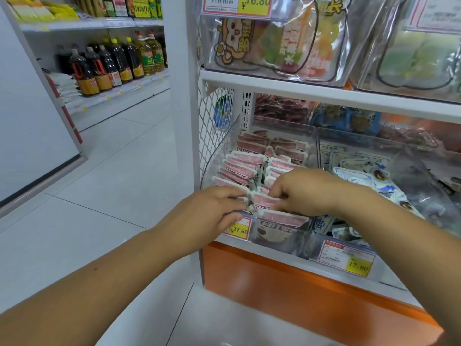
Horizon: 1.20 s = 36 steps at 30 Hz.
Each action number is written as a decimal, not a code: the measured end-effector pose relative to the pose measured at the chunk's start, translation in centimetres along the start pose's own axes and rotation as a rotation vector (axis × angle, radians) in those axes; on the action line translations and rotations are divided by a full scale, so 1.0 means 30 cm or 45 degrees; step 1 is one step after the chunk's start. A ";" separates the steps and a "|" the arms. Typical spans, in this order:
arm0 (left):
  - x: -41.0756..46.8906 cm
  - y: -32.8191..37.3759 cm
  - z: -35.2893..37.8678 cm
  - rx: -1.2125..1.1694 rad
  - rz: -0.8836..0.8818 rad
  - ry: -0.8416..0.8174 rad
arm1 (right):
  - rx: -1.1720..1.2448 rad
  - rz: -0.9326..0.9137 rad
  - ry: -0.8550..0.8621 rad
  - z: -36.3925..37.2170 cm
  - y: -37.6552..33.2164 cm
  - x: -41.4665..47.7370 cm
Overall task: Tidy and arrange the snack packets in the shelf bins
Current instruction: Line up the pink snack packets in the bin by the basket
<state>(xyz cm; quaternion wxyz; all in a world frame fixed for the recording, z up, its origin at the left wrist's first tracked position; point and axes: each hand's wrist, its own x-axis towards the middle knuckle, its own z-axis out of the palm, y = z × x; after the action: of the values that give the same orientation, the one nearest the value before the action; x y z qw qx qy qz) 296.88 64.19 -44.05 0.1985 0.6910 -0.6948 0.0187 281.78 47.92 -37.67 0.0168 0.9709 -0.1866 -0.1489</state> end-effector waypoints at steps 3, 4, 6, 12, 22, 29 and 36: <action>0.010 -0.017 -0.013 -0.037 -0.076 -0.061 | -0.020 0.070 -0.017 -0.054 0.010 -0.022; 0.015 -0.022 -0.016 -0.024 -0.087 -0.088 | -0.086 0.068 -0.029 -0.070 0.013 -0.022; 0.023 -0.027 -0.020 0.015 -0.093 -0.135 | -0.214 0.064 -0.061 -0.074 -0.007 -0.011; 0.024 -0.020 -0.025 -0.006 -0.113 -0.141 | -0.146 0.018 -0.174 -0.010 -0.002 0.016; 0.139 0.042 0.029 -0.009 0.060 0.053 | 0.057 0.179 0.168 -0.069 0.147 0.062; 0.202 0.040 0.038 -0.180 -0.033 -0.027 | 0.257 0.134 0.034 -0.098 0.207 0.068; 0.336 0.045 0.055 -0.142 -0.106 -0.111 | 0.273 0.294 0.188 -0.118 0.265 0.155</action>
<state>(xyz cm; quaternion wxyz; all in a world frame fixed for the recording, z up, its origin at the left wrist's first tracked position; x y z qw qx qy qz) 295.49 54.15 -42.19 0.2067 0.7073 -0.6735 -0.0584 284.10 38.73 -34.89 -0.0561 0.9475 -0.3101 -0.0534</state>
